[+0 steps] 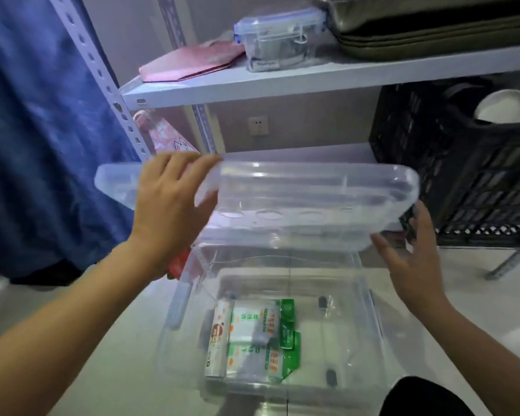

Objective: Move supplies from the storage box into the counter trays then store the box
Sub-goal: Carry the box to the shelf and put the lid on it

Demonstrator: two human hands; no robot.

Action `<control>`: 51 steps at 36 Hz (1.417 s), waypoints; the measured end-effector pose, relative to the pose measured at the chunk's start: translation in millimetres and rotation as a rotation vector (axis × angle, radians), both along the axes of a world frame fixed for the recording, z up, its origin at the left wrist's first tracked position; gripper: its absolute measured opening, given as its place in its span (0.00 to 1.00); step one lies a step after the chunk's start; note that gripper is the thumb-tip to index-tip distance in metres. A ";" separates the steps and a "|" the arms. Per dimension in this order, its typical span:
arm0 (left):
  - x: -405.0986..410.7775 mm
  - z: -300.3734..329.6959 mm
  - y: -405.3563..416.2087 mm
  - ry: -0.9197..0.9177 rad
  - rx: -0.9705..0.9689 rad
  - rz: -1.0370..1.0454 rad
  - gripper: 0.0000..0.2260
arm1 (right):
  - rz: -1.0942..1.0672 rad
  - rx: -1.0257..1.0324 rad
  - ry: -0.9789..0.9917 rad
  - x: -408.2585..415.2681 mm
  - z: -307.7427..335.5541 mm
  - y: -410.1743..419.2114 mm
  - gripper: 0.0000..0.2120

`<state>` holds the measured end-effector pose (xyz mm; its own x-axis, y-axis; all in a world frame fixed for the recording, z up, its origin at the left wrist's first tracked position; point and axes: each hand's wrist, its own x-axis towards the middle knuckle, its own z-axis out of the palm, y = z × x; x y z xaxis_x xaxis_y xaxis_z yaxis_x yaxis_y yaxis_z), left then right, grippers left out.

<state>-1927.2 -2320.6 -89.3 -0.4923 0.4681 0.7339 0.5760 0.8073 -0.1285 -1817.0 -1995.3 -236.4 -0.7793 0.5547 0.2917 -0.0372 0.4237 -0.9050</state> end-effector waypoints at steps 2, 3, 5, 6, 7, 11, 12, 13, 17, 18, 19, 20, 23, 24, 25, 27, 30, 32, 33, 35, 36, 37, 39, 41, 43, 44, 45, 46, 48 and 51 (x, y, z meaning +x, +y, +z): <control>-5.3 18.7 1.4 -0.036 0.036 -0.039 0.18 | 0.046 -0.025 0.021 3.1 8.6 -5.5 0.32; -9.1 24.0 2.6 -0.078 0.052 -0.060 0.18 | 0.060 -0.037 0.023 5.3 11.6 -9.9 0.27; -20.4 24.5 4.4 -0.181 0.066 -0.095 0.18 | 0.070 -0.065 0.019 9.5 12.2 -18.6 0.18; -27.4 19.4 5.0 -0.245 0.058 -0.103 0.18 | 0.057 -0.065 0.007 10.6 11.0 -22.2 0.15; -36.0 10.3 4.5 -0.322 0.042 -0.096 0.18 | 0.026 -0.049 -0.017 10.9 8.6 -23.8 0.13; -61.9 -45.2 -1.5 -0.669 0.011 0.007 0.19 | -0.005 -0.038 -0.200 16.7 -5.5 -25.6 0.06; -66.5 -58.7 -1.2 -0.715 0.011 0.000 0.19 | -0.008 -0.051 -0.271 18.7 -11.7 -24.4 0.06; -70.5 -68.3 0.6 -0.746 0.013 -0.008 0.19 | -0.024 -0.059 -0.340 20.1 -17.3 -22.4 0.15; -94.0 -92.5 18.6 -0.850 -0.059 -0.025 0.19 | -0.033 -0.062 -0.543 16.6 -28.5 -14.2 0.17; -99.7 -100.5 22.8 -0.883 -0.096 -0.016 0.19 | -0.033 -0.061 -0.567 14.0 -29.7 -12.6 0.17; -105.0 -109.9 26.0 -0.911 -0.131 -0.004 0.19 | -0.037 -0.040 -0.602 11.2 -31.2 -11.8 0.17; -108.1 -120.7 29.0 -0.928 -0.167 0.015 0.19 | -0.042 -0.006 -0.639 8.8 -32.9 -12.4 0.18; -106.2 -156.4 35.1 -0.912 -0.285 0.093 0.17 | -0.010 0.037 -0.786 3.6 -45.5 -20.5 0.19; -101.8 -168.2 34.7 -0.914 -0.331 0.112 0.19 | 0.020 0.017 -0.836 3.3 -51.5 -25.4 0.21; -95.0 -179.2 32.5 -0.929 -0.381 0.127 0.21 | 0.049 -0.001 -0.873 3.8 -58.1 -30.2 0.22; -78.9 -200.0 20.0 -0.992 -0.474 0.152 0.24 | 0.074 0.012 -0.887 6.5 -67.8 -38.1 0.21; -51.9 -225.4 -14.4 -1.065 -0.535 0.173 0.28 | 0.050 0.085 -0.862 9.4 -78.2 -42.8 0.21; -33.1 -238.2 -40.1 -1.070 -0.489 0.180 0.32 | 0.021 0.130 -0.845 11.3 -83.7 -44.2 0.22; -24.6 -242.0 -51.5 -1.063 -0.450 0.190 0.34 | 0.002 0.144 -0.835 11.2 -86.2 -44.3 0.22; -11.4 -248.5 -71.9 -1.027 -0.398 0.236 0.35 | -0.046 0.154 -0.823 9.2 -88.3 -43.7 0.20; -6.2 -250.8 -80.5 -1.004 -0.377 0.272 0.35 | -0.066 0.162 -0.822 7.2 -88.7 -43.0 0.19; -1.7 -252.5 -88.4 -0.989 -0.354 0.315 0.34 | -0.078 0.174 -0.825 5.2 -89.0 -42.0 0.18; 3.1 -258.9 -103.0 -0.998 -0.311 0.411 0.30 | -0.077 0.203 -0.824 1.7 -89.8 -42.0 0.17; 2.7 -267.6 -117.9 -1.038 -0.247 0.463 0.25 | -0.053 0.212 -0.814 -0.1 -92.8 -43.2 0.19; 0.2 -275.7 -131.6 -1.060 -0.169 0.432 0.22 | -0.008 0.237 -0.789 1.0 -98.2 -45.6 0.21; -1.2 -278.3 -136.2 -1.060 -0.137 0.401 0.21 | 0.016 0.250 -0.764 3.1 -102.7 -46.2 0.21; -2.1 -279.8 -138.7 -1.061 -0.104 0.375 0.21 | 0.033 0.263 -0.746 5.8 -106.9 -47.5 0.22; -2.3 -279.1 -138.6 -1.066 -0.069 0.361 0.21 | 0.030 0.310 -0.734 8.7 -112.5 -48.2 0.23; -2.0 -278.7 -136.2 -1.061 -0.016 0.350 0.21 | 0.015 0.530 -0.740 12.9 -120.2 -51.5 0.27; 0.9 -275.8 -130.8 -1.088 0.037 0.307 0.22 | 0.160 0.751 -0.668 16.9 -125.6 -60.5 0.26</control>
<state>-1926.2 -2451.4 -365.1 -0.9684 0.2041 -0.1435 0.1439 0.9268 0.3470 -1800.1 -2055.7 -362.0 -0.9594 0.2820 -0.0006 0.2722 0.9255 -0.2633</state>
